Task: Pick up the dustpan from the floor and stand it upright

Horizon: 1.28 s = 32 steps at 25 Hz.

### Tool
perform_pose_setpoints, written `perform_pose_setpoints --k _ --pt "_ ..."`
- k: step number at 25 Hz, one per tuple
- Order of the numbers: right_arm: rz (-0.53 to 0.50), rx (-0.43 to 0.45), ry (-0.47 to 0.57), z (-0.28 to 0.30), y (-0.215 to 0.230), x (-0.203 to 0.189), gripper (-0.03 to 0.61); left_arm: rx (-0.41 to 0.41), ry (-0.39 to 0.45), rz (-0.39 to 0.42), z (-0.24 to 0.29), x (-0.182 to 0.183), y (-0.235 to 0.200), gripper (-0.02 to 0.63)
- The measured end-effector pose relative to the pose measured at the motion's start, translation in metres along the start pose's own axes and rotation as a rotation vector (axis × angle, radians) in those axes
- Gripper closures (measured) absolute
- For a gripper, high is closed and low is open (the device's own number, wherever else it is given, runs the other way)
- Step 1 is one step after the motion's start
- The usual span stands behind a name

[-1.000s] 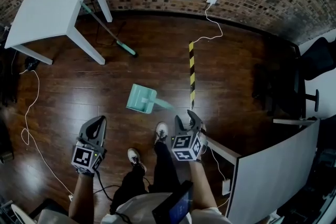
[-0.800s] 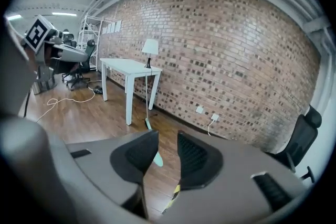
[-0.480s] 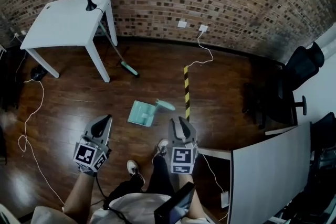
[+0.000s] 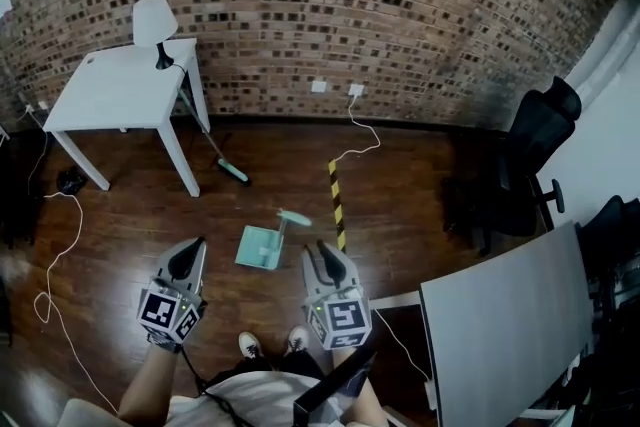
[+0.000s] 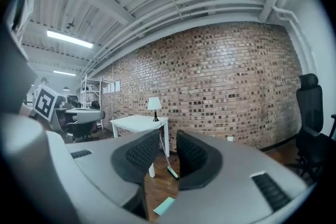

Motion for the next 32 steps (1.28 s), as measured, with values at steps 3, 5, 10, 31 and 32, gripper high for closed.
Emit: perform_pose_setpoints --k 3,5,10,31,32 --pt "-0.018 0.006 0.043 -0.016 -0.004 0.009 0.575 -0.016 -0.003 0.007 -0.005 0.004 0.018 0.611" --pt "-0.031 0.007 0.080 -0.023 -0.006 0.013 0.598 -0.027 0.010 0.009 -0.007 0.007 0.026 0.611" --pt "-0.021 0.021 0.096 -0.027 -0.007 0.020 0.598 -0.025 0.009 -0.008 -0.009 0.008 0.040 0.611" --pt "-0.031 -0.032 0.092 -0.029 0.000 0.029 0.600 -0.063 0.006 0.055 -0.003 0.016 0.040 0.611" --pt "-0.033 -0.038 0.088 -0.032 -0.003 0.030 0.600 -0.069 0.003 0.055 -0.008 0.017 0.040 0.611"
Point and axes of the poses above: the fingertips, and each gripper's own axes: z forward along the fingers, y to its right, x out of its top, the point moved 10 cm from there along -z, backward along the fingers, and after that the axes turned 12 degrees about -z, right-handed, at the moved point
